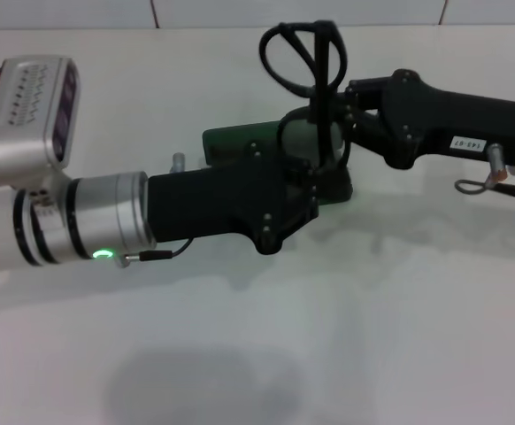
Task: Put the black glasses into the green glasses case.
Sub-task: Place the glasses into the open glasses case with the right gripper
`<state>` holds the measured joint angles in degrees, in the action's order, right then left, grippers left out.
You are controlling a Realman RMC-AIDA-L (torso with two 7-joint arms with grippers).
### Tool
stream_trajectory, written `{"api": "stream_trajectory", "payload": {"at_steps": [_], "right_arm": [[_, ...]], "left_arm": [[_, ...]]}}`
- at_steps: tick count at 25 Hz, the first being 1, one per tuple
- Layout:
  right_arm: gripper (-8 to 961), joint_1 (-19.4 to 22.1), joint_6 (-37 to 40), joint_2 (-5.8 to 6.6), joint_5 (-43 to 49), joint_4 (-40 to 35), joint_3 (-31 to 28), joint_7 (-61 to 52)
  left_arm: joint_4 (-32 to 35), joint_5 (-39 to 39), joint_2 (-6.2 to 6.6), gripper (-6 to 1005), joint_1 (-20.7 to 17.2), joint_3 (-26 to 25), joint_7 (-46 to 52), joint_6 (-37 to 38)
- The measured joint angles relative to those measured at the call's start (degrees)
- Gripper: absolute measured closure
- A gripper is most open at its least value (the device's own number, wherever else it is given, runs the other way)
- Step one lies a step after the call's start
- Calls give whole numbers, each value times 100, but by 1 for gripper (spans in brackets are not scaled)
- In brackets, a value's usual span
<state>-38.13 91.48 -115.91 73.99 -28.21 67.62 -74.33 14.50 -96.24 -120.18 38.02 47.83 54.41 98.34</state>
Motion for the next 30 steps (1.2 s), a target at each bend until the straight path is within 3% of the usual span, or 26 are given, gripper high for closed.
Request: {"api": "stream_trajectory", "payload": {"at_steps": [5,9,14,20,30], "right_arm": [[867,26,-512,51,73,-37,-61,94],[867,-41,-934,67,377,-60,-57,203],[867,-325,-1363,69,1157,-192,-36,198],[866,-807,-1808,23,2108,-304,16,110],[866,-1232,-3120,-27,2360,-308,1390,-60]], "left_arm": [[83,-3,40,953,-289,-10,0,-147],[333,-33,79,952,-727,-26,3,-479],[696,-41,97,951,-1347,-29,11,-958],[924,-51,117,950,-1800,-29,2,-1314],[965,-36,162,948,-1994,-37,0,-1498]]}}
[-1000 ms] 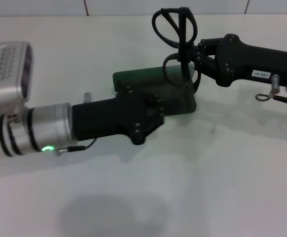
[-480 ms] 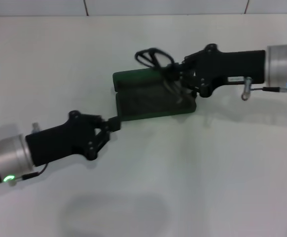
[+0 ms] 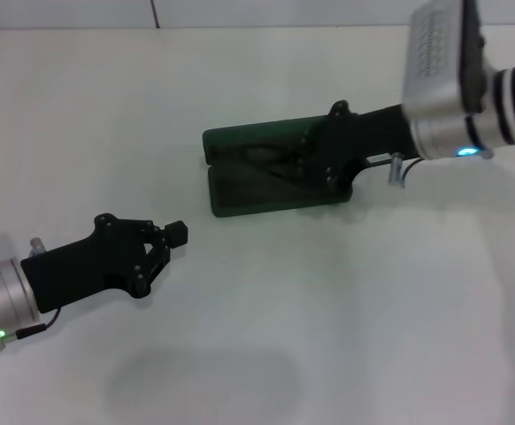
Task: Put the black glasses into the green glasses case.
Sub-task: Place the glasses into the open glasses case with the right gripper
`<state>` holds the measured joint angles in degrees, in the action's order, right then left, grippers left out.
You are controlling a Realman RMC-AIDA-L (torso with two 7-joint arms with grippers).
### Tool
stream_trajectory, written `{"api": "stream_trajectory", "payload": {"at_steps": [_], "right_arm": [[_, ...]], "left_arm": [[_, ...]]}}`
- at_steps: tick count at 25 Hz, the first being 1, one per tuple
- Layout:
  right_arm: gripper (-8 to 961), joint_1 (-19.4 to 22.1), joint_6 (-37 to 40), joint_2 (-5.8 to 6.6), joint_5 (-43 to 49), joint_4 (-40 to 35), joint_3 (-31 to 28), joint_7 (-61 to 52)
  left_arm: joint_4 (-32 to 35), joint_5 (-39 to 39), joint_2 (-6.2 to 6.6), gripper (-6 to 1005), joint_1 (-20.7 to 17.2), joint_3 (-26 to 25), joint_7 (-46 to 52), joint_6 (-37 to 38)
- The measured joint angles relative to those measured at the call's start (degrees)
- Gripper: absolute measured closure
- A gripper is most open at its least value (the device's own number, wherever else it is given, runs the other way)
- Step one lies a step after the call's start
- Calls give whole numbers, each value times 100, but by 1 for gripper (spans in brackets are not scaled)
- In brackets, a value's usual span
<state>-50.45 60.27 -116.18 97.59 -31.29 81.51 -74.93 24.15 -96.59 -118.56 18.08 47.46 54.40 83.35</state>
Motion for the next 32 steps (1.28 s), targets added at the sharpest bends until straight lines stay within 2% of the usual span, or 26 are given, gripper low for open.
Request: {"api": "stream_trajectory", "payload": {"at_steps": [5,8,19,32], "right_arm": [[867,-99,-783,-1,-369,-41,959,-189],[867,-100,-1043,-1,-425,-122,1193,-245],[867,-122,-1345,0,-323,-266,1437,-276],[863,-34,-1387,0,-275,-279,1460,-277]], "left_arm": [[2,-13,1,948,-3,0,11,4],[2,-15,3,947,2,9,19,8],[-6,-27,-2,945,43,44,41,36],[2,-27,-16,943,72,38,52,41]]}}
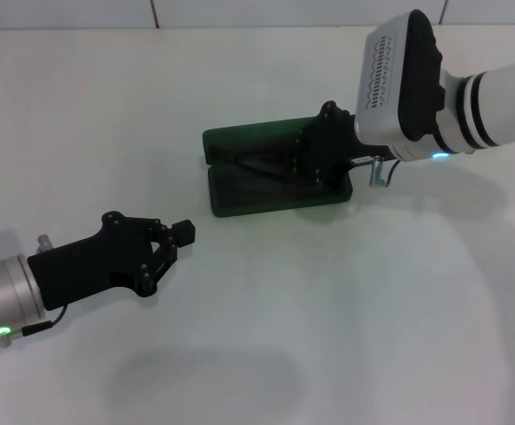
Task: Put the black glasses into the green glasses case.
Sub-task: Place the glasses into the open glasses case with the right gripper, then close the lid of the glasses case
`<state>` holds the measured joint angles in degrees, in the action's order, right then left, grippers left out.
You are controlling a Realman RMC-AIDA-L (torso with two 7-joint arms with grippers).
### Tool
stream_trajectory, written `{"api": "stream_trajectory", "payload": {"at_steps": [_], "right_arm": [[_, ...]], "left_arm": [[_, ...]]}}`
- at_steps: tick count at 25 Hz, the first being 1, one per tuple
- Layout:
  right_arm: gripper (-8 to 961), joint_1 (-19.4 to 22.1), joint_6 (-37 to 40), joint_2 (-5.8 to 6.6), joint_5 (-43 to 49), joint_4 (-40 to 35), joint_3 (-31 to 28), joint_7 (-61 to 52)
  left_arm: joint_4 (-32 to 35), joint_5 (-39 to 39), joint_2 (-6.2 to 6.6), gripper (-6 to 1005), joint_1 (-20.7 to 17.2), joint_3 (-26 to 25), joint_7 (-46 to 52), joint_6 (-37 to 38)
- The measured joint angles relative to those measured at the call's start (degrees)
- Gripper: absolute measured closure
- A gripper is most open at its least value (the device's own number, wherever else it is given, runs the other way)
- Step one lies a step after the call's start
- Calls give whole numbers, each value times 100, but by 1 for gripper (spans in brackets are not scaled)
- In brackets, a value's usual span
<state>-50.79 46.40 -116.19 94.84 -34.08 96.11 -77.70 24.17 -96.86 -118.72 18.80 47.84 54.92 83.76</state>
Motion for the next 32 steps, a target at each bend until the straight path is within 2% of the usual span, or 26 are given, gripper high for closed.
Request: {"api": "stream_trajectory", "payload": {"at_steps": [4,12,24,27,32], "right_arm": [[852,106,-63,0,3,-136,21,0],[830,509,-560,0,19,-689,446,0],[789,669,-347,26,-36,-928,383,-105],[780,812,-110,34,-39,-1060,151,-169],[770,1075,811,21,-75,-1169,-705,-209]], "left_arm": [[0,1,-7,942,12,-4,1,0],[-3,1,-11,941,64,-3,0,0],[0,1,-10,939,79,2,1,-18],[0,1,-10,939,82,0,1,-28],[-22,1,-20,938,97,-3,1,-38]]}}
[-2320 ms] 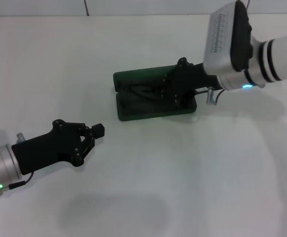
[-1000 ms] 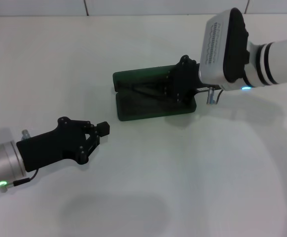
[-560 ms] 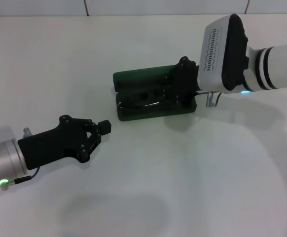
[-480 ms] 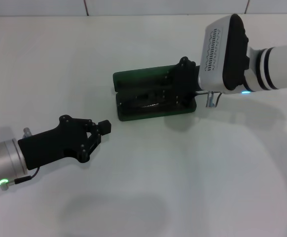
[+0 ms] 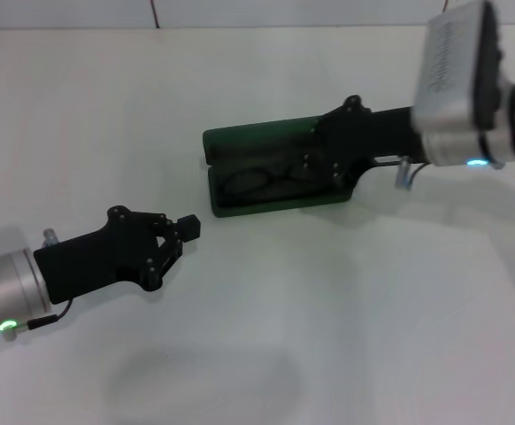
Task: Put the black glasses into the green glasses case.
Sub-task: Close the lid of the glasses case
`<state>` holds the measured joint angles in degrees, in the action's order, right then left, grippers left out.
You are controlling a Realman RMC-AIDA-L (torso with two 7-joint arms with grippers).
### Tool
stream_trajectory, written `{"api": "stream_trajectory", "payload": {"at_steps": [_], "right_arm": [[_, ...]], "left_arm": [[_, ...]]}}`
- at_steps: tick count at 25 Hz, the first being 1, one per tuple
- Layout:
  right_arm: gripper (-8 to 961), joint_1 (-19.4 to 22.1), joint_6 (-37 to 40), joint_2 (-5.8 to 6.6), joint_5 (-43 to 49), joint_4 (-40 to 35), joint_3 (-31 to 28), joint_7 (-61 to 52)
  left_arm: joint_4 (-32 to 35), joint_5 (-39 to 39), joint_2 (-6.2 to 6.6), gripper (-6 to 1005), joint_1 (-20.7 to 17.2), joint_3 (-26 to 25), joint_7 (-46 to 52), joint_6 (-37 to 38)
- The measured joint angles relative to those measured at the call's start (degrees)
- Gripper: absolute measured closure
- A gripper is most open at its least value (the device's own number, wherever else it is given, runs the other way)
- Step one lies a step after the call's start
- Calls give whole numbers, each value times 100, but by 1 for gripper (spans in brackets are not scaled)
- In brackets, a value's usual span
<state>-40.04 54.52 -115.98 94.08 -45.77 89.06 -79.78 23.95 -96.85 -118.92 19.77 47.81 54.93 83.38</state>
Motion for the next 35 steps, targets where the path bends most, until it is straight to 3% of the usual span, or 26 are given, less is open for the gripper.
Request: {"api": "stream_trajectory", "payload": {"at_steps": [6,14,16,20,27,35], "right_arm": [[766,420,1255,27,-305,38,-1090,24],[762,1137,1873,62,-358,515,-2374,362],[601,1234,2215,130,-327,792,-2664,486],[434,1337,2786,266,-325,1323,-2871,957],[124,1484,2712,168,-227,1602,-2845,1572],[121,1534,2662,99,-223,1676,-2833,1618]], "left_arm": [[-33,0,-41,937,61,-5,4,0],[-276,27,-64,936,403,-29,214,-363],[-307,28,-73,935,525,-19,368,-620],[-405,4,-70,935,739,-6,628,-1051],[-431,11,-74,933,931,-2,737,-1622],[-595,9,-79,932,1276,7,714,-1786]]}}
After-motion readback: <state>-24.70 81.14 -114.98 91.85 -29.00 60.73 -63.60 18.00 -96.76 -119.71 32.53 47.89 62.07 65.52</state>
